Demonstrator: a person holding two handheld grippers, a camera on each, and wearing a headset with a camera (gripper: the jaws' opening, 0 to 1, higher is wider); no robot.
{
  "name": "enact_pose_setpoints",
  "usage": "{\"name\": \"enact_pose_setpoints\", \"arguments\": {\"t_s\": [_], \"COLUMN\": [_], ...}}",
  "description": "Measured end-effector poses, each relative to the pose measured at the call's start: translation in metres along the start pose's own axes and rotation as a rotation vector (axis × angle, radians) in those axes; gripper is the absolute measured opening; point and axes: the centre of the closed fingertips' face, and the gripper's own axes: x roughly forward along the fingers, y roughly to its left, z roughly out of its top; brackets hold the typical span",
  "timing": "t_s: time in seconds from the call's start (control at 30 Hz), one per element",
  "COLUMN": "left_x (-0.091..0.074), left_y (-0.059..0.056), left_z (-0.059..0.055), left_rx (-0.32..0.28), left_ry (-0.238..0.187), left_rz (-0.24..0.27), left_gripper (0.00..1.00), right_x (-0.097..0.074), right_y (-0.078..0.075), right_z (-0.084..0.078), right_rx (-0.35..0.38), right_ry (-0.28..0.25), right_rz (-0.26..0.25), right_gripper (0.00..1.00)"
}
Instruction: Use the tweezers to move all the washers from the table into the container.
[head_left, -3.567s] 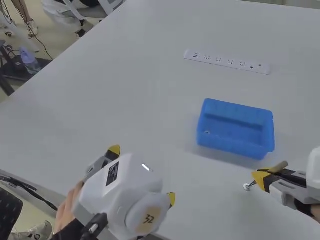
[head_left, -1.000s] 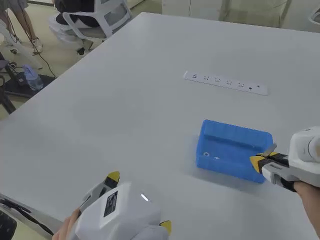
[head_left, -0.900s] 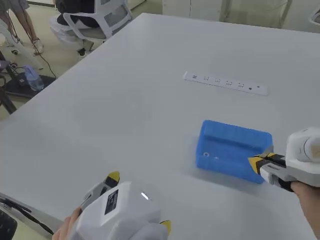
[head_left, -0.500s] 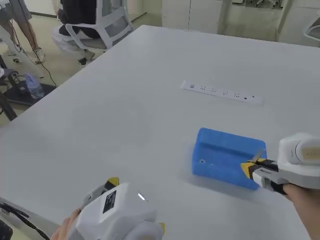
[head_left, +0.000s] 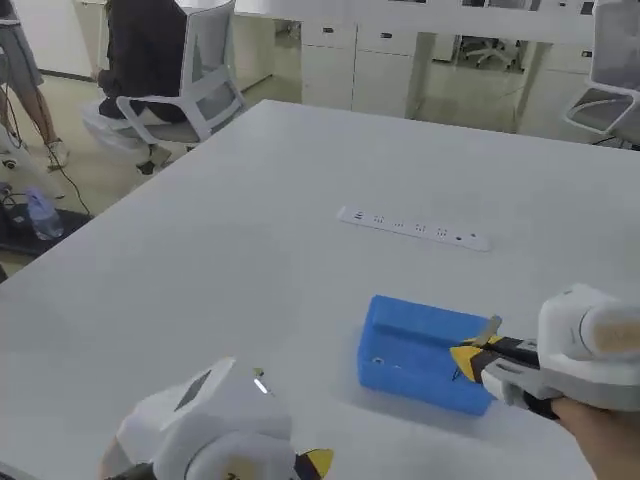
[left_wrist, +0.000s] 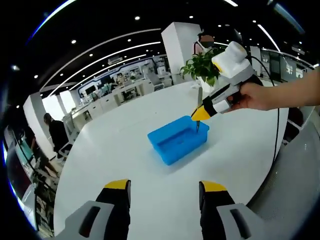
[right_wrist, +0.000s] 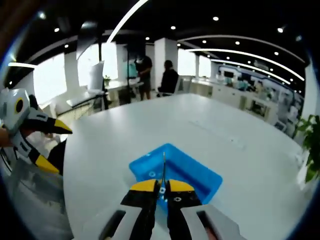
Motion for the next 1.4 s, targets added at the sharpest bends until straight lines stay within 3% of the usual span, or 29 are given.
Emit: {"name": "enact_pose_setpoints", "arguments": {"t_s": [0.07,0.23,0.27,0.37,0.5,0.7,0.77,0.87,0.97,1.13,1.33,1.4], "left_x": [0.002,0.003,0.002,0.003,0.004,0.002,0.000,-0.001,-0.001,-0.004,0.001,0.005], "left_y": [-0.006,-0.018,-0.025,-0.038,-0.055,-0.078,-0.083,-0.091,-0.095,-0.110,-0.121,-0.121], "left_z": [0.021,0.065,0.076,0.094,0.101,0.091,0.092,0.091,0.087,0.076,0.060,0.053], "left_rx": [0.000,0.035,0.042,0.080,0.167,0.333,0.341,0.363,0.420,0.479,0.516,0.535], "left_ry": [-0.048,-0.123,-0.140,-0.162,-0.159,-0.112,-0.117,-0.109,-0.100,-0.082,-0.053,-0.041], "left_rz": [-0.063,-0.161,-0.211,-0.282,-0.386,-0.543,-0.578,-0.627,-0.645,-0.722,-0.760,-0.751], "left_gripper": [0.49,0.42,0.41,0.36,0.25,0.17,0.13,0.16,0.11,0.04,0.00,0.00], "right_x": [-0.007,-0.019,-0.022,-0.026,-0.029,-0.032,-0.032,-0.033,-0.033,-0.029,-0.028,-0.027], "right_y": [0.013,0.040,0.047,0.059,0.071,0.085,0.089,0.095,0.100,0.109,0.114,0.114], "right_z": [0.003,0.005,0.006,0.002,-0.005,-0.012,-0.015,-0.020,-0.029,-0.046,-0.065,-0.071], "right_rx": [-0.015,-0.080,-0.089,-0.145,-0.194,-0.265,-0.303,-0.324,-0.384,-0.449,-0.517,-0.526], "right_ry": [-0.005,0.000,-0.003,0.024,0.053,0.084,0.099,0.121,0.162,0.219,0.284,0.291], "right_rz": [0.031,0.077,0.082,0.105,0.124,0.188,0.203,0.230,0.254,0.291,0.306,0.306], "right_gripper": [0.04,0.04,0.04,0.04,0.04,0.04,0.04,0.03,0.03,0.03,0.03,0.03]}}
